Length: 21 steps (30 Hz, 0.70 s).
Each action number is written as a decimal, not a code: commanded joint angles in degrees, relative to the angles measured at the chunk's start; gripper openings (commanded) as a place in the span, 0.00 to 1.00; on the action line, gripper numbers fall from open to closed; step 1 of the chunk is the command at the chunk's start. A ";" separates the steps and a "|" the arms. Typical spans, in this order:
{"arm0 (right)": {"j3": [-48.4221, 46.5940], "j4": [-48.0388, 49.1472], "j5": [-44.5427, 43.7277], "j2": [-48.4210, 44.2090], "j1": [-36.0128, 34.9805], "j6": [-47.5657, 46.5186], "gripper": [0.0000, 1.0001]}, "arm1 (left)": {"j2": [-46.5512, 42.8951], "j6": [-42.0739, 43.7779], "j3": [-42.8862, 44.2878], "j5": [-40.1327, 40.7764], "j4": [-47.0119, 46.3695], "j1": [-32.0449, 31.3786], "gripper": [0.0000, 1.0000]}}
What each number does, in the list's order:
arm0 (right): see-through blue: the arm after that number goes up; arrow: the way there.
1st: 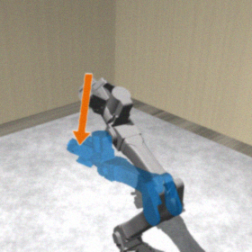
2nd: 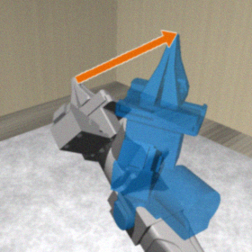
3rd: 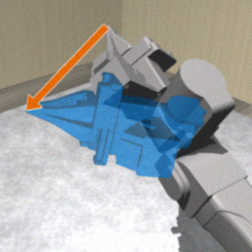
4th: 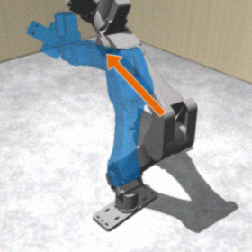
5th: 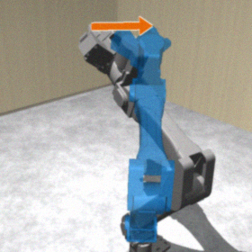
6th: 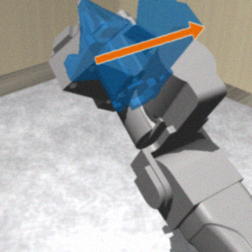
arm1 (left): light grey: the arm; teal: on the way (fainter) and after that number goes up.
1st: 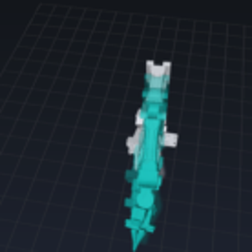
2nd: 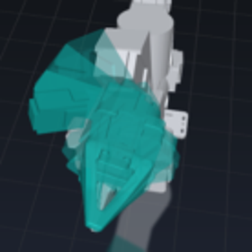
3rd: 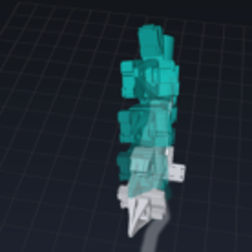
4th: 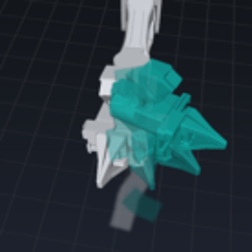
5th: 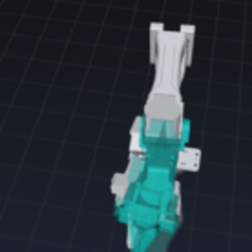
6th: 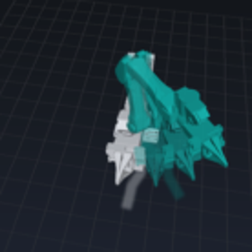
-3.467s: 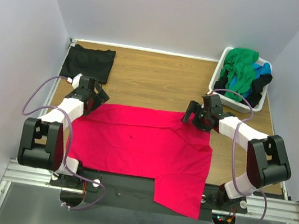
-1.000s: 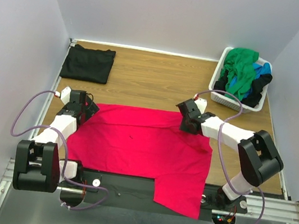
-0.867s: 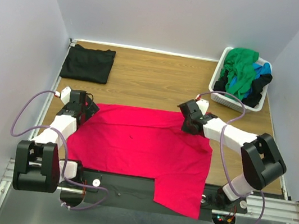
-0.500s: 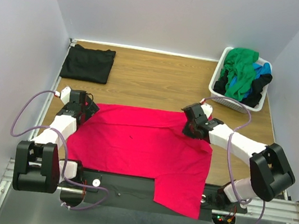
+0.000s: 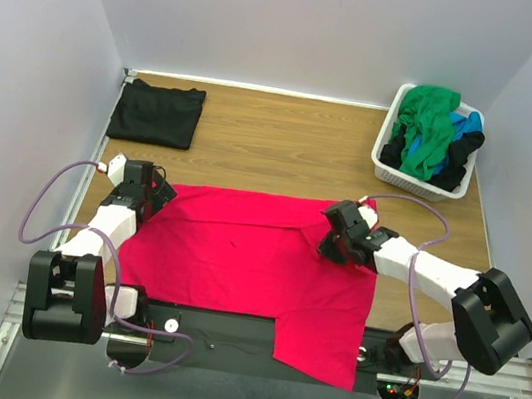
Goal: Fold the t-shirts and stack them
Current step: Fold the tshirt
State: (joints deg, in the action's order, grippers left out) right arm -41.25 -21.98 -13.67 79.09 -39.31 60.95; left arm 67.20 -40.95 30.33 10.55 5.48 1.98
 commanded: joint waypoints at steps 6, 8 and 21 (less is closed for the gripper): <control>1.44 6.07 3.56 -1.13 -3.05 8.22 0.15 | -1.46 0.78 -0.71 0.00 -0.90 0.22 0.99; 1.53 6.16 4.44 -0.87 -3.40 8.83 0.37 | -1.46 0.78 -0.71 0.09 -0.90 0.13 0.99; -4.01 5.37 2.25 -8.86 -7.80 -1.78 1.00 | -1.63 0.61 -0.18 0.18 -0.64 0.22 0.99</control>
State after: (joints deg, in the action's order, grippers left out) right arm -41.87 -18.50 -8.69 73.76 -46.98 63.94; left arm 67.20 -40.93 30.33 10.26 5.43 1.98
